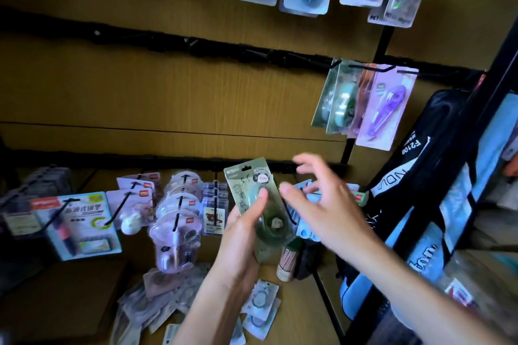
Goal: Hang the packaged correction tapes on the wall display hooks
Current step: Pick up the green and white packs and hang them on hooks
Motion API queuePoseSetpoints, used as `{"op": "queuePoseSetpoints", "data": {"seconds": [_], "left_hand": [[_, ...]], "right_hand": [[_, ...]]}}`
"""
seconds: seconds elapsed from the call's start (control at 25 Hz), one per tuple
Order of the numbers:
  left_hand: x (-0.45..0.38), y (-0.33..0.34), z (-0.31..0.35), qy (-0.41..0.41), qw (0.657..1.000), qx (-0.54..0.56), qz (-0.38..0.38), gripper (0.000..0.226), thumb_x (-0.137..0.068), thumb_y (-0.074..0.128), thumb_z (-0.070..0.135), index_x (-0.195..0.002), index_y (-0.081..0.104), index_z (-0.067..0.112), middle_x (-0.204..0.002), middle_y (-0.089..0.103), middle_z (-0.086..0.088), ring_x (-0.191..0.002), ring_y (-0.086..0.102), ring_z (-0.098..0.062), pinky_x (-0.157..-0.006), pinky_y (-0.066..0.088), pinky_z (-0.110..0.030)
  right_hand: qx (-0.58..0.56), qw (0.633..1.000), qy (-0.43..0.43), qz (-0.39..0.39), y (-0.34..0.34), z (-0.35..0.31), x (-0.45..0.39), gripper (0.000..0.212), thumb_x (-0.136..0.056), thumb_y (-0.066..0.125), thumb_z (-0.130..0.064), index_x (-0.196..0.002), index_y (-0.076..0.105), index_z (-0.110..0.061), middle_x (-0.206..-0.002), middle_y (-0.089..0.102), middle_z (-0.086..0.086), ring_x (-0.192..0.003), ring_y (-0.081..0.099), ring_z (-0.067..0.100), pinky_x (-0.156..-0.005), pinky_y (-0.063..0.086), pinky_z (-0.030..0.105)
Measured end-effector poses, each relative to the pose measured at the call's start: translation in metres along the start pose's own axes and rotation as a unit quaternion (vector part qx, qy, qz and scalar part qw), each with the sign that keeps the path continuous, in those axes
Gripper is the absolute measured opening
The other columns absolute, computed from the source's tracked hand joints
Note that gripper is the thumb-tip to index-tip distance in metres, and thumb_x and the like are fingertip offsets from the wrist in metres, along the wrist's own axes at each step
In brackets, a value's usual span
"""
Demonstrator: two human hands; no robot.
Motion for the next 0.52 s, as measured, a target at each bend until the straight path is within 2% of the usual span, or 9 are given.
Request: {"op": "queuePoseSetpoints", "data": {"seconds": [0.08, 0.12, 0.16, 0.24, 0.32, 0.4, 0.44, 0.52], "left_hand": [[0.003, 0.004, -0.004, -0.011, 1.0, -0.007, 0.003, 0.038, -0.096, 0.057, 0.037, -0.12, 0.068, 0.01, -0.114, 0.073, -0.017, -0.105, 0.071, -0.03, -0.087, 0.057, -0.043], [0.005, 0.008, -0.008, -0.025, 0.999, -0.021, -0.007, 0.037, -0.098, 0.053, 0.036, -0.12, 0.068, 0.01, -0.114, 0.073, -0.017, -0.106, 0.071, -0.029, -0.089, 0.056, -0.044], [0.006, 0.013, -0.013, -0.038, 0.998, -0.038, -0.021, 0.037, -0.098, 0.051, 0.036, -0.121, 0.067, 0.012, -0.116, 0.073, -0.016, -0.107, 0.07, -0.029, -0.088, 0.056, -0.044], [0.011, 0.024, -0.018, -0.052, 0.996, -0.058, -0.052, 0.038, -0.1, 0.047, 0.035, -0.124, 0.064, 0.013, -0.117, 0.072, -0.017, -0.107, 0.07, -0.03, -0.081, 0.057, -0.04], [0.016, 0.038, -0.018, -0.048, 0.993, -0.054, -0.09, 0.043, -0.101, 0.041, 0.038, -0.128, 0.062, 0.011, -0.12, 0.071, -0.017, -0.112, 0.068, -0.029, -0.087, 0.054, -0.039], [0.017, 0.049, -0.011, -0.018, 0.991, -0.069, -0.118, 0.047, -0.102, 0.035, 0.04, -0.133, 0.06, 0.016, -0.127, 0.069, -0.01, -0.118, 0.065, -0.024, -0.093, 0.051, -0.037], [0.015, 0.052, -0.007, 0.004, 0.988, -0.083, -0.126, 0.046, -0.101, 0.033, 0.039, -0.136, 0.057, 0.02, -0.128, 0.068, -0.005, -0.117, 0.065, -0.02, -0.091, 0.051, -0.034], [0.008, 0.048, 0.001, 0.049, 0.985, -0.108, -0.127, 0.049, -0.097, 0.035, 0.042, -0.141, 0.051, 0.029, -0.13, 0.068, 0.002, -0.111, 0.064, -0.018, -0.084, 0.048, -0.033]], "right_hand": [[0.018, 0.995, -0.007, -0.098, 0.031, -0.007, 0.033, 0.064, -0.084, 0.063, -0.052, -0.137, 0.028, -0.054, -0.137, 0.042, -0.031, -0.12, 0.047, -0.005, -0.099, 0.041, 0.023], [0.028, 0.994, -0.005, -0.108, 0.034, -0.006, 0.042, 0.071, -0.082, 0.065, -0.049, -0.14, 0.024, -0.055, -0.139, 0.039, -0.033, -0.123, 0.044, -0.007, -0.102, 0.039, 0.021], [0.032, 0.994, 0.003, -0.1, 0.031, -0.004, 0.046, 0.075, -0.08, 0.066, -0.045, -0.14, 0.022, -0.057, -0.138, 0.04, -0.034, -0.122, 0.045, -0.006, -0.102, 0.039, 0.02], [0.03, 0.997, 0.025, -0.067, 0.017, 0.003, 0.048, 0.073, -0.077, 0.068, -0.04, -0.133, 0.026, -0.062, -0.123, 0.055, -0.031, -0.108, 0.057, -0.003, -0.091, 0.048, 0.022], [0.039, 0.998, 0.035, -0.037, 0.002, 0.006, 0.049, 0.065, -0.074, 0.069, -0.041, -0.126, 0.034, -0.061, -0.104, 0.062, -0.027, -0.09, 0.059, -0.004, -0.077, 0.049, 0.018], [0.05, 0.998, 0.035, -0.007, -0.016, 0.009, 0.046, 0.06, -0.072, 0.071, -0.04, -0.121, 0.041, -0.057, -0.1, 0.063, -0.027, -0.086, 0.06, -0.004, -0.072, 0.046, 0.012], [0.039, 0.998, 0.044, 0.005, -0.025, 0.012, 0.043, 0.058, -0.071, 0.072, -0.039, -0.119, 0.043, -0.056, -0.099, 0.064, -0.027, -0.086, 0.061, -0.003, -0.074, 0.048, 0.013], [0.001, 0.997, 0.07, 0.04, -0.049, 0.021, 0.034, 0.057, -0.071, 0.073, -0.038, -0.118, 0.046, -0.058, -0.1, 0.063, -0.026, -0.089, 0.065, 0.005, -0.079, 0.056, 0.028]]}}
Point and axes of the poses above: each hand's wrist, its own x-axis away from the middle knuckle, its own y-axis out of the palm, z = x × y, the point moved 10 cm from there along -x, towards the middle knuckle
